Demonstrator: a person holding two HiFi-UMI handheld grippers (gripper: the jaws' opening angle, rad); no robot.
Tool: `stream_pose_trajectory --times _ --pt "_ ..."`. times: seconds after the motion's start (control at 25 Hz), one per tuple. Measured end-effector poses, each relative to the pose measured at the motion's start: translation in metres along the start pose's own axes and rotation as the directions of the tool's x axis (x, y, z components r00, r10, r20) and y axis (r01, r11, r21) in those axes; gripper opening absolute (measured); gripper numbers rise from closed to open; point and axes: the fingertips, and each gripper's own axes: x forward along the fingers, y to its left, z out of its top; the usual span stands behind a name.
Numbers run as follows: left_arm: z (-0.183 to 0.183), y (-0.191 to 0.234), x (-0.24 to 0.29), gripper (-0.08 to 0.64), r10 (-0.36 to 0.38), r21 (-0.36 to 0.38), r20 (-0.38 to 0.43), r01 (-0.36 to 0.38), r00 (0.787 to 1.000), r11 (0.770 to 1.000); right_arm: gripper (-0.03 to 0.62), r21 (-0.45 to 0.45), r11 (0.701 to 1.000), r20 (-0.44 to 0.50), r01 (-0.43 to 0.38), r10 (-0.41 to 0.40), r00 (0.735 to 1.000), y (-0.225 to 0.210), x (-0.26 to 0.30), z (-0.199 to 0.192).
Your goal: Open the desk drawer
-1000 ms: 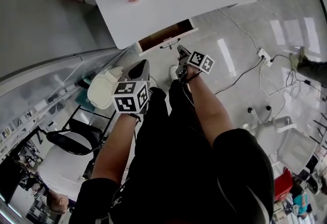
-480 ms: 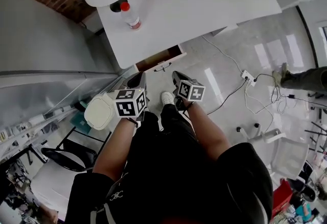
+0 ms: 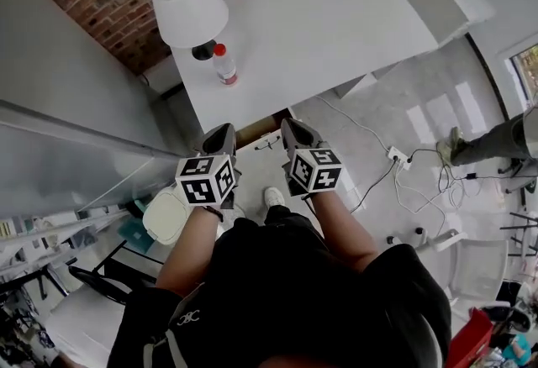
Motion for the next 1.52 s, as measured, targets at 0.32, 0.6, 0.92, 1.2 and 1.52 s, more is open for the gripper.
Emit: stream_pose_trajectory --times 0.32,0.6,0.92,1.2,1.52 --pt "0.065 -0.002 -0.041 -0.002 -0.006 0.063 0.135 -0.003 0.991 0.998 -0.002 -0.149 0.988 0.110 -0.031 0.047 0.993 0.072 -0.026 0.094" --pt "0.096 0.007 -0.070 -0.002 0.010 0.090 0.204 -0.029 0.979 0.996 -0.002 -0.252 0.968 0.204 0.002 0.051 0.978 0.115 -0.044 0.150" --pt "0.106 0.016 -0.088 -0.002 0.045 0.125 0.242 -0.077 0.969 0.989 -0.002 -0.259 0.966 0.181 -0.009 0.057 0.982 0.129 -0.038 0.142" --pt "0.102 0.026 -0.092 -0.002 0.060 0.126 0.242 -0.093 0.968 0.988 -0.002 -0.238 0.971 0.157 -0.018 0.057 0.986 0.134 -0.030 0.134" --pt "0.097 0.034 -0.092 -0.002 0.068 0.118 0.234 -0.098 0.970 0.988 -0.002 -0.266 0.964 0.142 -0.016 0.055 0.988 0.141 -0.023 0.129"
